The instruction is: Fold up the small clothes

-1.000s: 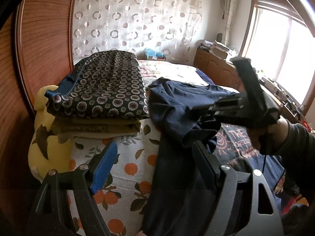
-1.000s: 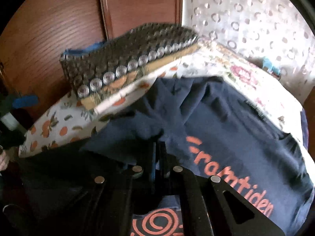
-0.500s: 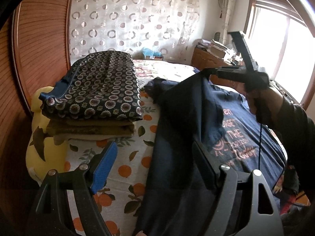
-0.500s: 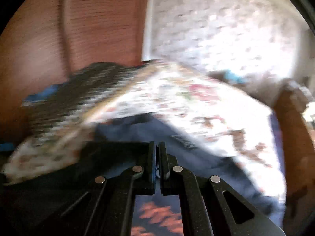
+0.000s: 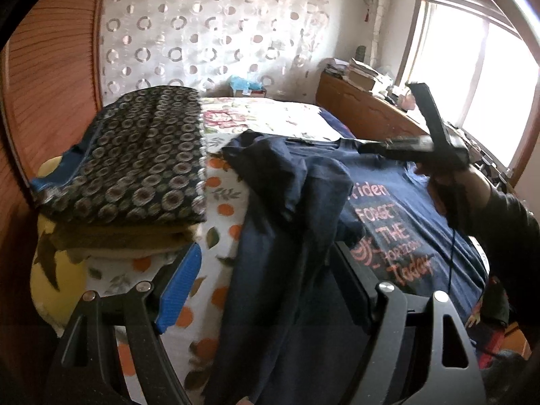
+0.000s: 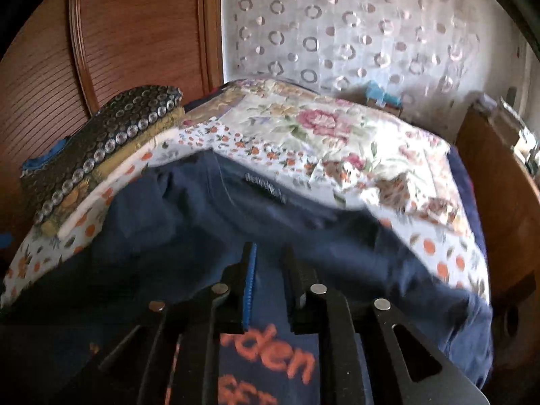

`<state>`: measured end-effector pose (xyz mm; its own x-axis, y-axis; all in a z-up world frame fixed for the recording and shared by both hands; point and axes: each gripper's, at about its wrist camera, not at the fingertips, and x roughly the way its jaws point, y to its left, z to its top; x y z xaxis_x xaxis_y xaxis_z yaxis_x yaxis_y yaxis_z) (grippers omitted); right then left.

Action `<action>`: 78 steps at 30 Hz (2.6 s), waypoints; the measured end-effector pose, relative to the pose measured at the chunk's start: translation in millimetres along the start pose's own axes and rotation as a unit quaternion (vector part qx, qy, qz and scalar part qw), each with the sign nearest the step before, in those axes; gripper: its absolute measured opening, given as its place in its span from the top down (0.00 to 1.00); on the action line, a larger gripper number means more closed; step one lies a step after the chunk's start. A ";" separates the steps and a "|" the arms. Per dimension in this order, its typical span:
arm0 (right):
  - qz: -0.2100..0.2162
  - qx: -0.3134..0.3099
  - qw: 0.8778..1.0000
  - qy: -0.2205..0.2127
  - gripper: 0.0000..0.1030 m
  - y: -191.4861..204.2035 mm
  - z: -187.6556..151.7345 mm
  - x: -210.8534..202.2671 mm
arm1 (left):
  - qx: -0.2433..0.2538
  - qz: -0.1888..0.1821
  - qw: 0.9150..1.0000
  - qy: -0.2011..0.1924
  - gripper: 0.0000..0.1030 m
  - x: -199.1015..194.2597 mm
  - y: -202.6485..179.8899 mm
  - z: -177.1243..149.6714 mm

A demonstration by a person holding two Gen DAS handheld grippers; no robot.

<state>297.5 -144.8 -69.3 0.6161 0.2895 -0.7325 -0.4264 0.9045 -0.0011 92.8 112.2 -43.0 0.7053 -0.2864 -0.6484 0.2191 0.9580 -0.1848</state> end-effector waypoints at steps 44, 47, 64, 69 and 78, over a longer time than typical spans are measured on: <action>-0.028 0.035 0.999 0.012 0.71 -76.6 -95.0 -74.4 | 0.015 0.038 0.993 0.111 0.55 161.4 -4.8 114.5; -0.027 0.036 0.999 0.012 0.71 -78.2 -91.2 -67.9 | 0.022 0.039 0.991 0.127 0.87 166.0 -6.0 113.7; -0.027 0.035 0.999 0.012 0.71 -78.9 -91.3 -67.5 | 0.018 0.132 0.990 0.055 0.96 113.8 49.5 169.8; -0.027 0.035 0.999 0.012 0.71 -78.9 -91.4 -67.5 | 0.033 0.125 0.991 0.043 0.96 100.5 39.1 162.9; -0.027 0.035 0.999 0.012 0.70 -79.2 -91.6 -67.4 | 0.050 0.106 0.993 0.006 0.66 57.6 24.9 150.2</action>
<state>229.1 -264.6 -82.2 0.6205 0.2335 -0.7486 -0.3460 0.9382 0.0058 240.1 117.8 26.0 0.7350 -0.0768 -0.6736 0.1322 0.9907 0.0312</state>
